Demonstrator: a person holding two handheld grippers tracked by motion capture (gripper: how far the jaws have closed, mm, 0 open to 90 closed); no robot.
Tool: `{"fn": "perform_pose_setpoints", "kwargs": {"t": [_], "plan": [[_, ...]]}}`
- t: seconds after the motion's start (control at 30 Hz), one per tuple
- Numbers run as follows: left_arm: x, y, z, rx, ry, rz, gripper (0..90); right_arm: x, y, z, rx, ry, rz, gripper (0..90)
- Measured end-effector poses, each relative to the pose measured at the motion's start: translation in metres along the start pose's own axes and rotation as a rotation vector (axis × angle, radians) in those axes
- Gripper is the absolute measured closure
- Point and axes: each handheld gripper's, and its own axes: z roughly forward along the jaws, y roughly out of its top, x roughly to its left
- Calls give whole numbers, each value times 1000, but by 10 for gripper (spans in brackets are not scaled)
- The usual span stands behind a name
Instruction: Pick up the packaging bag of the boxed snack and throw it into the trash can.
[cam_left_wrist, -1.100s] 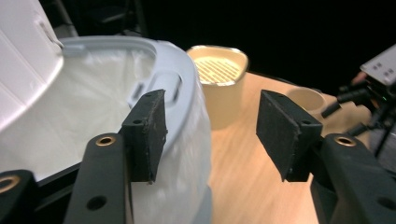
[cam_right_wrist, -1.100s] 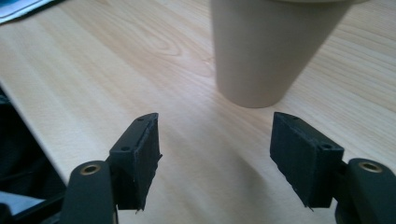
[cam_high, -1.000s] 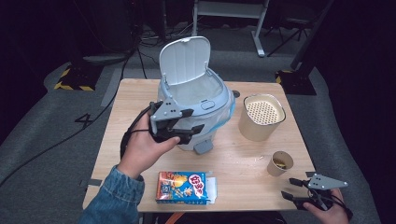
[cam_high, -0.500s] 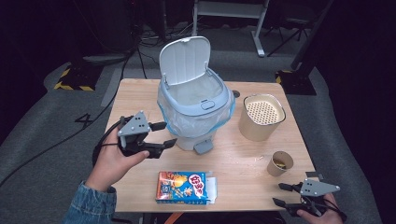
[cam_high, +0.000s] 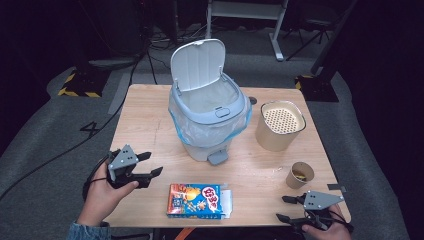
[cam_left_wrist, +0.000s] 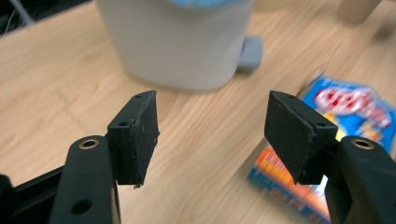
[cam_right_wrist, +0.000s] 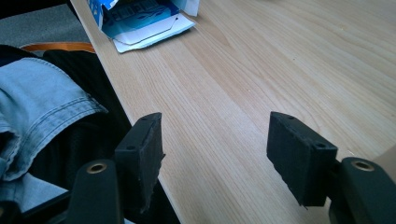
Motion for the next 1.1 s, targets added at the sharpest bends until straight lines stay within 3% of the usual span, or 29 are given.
{"fn": "perform_pose_setpoints", "kwargs": {"t": [0.27,0.33,0.37,0.43,0.53,0.7,0.83,1.1], "plan": [[13,-31,16,39,5,-11,349,7,9,11,13,9,-23,355],[17,-39,22,64,9,-31,343,10,15,17,-1,29,-17,327],[19,-46,28,100,17,-31,338,11,17,20,-3,38,-14,315],[20,-49,30,108,21,-36,338,12,19,23,-2,47,-9,310],[24,-59,39,120,18,-78,335,18,30,38,-15,73,3,296],[30,-71,49,163,44,-72,335,25,42,56,-13,127,6,318],[32,-76,52,168,45,-66,323,30,52,70,-3,162,-9,372],[33,-75,52,170,52,-67,315,41,67,97,14,222,-34,394]]}}
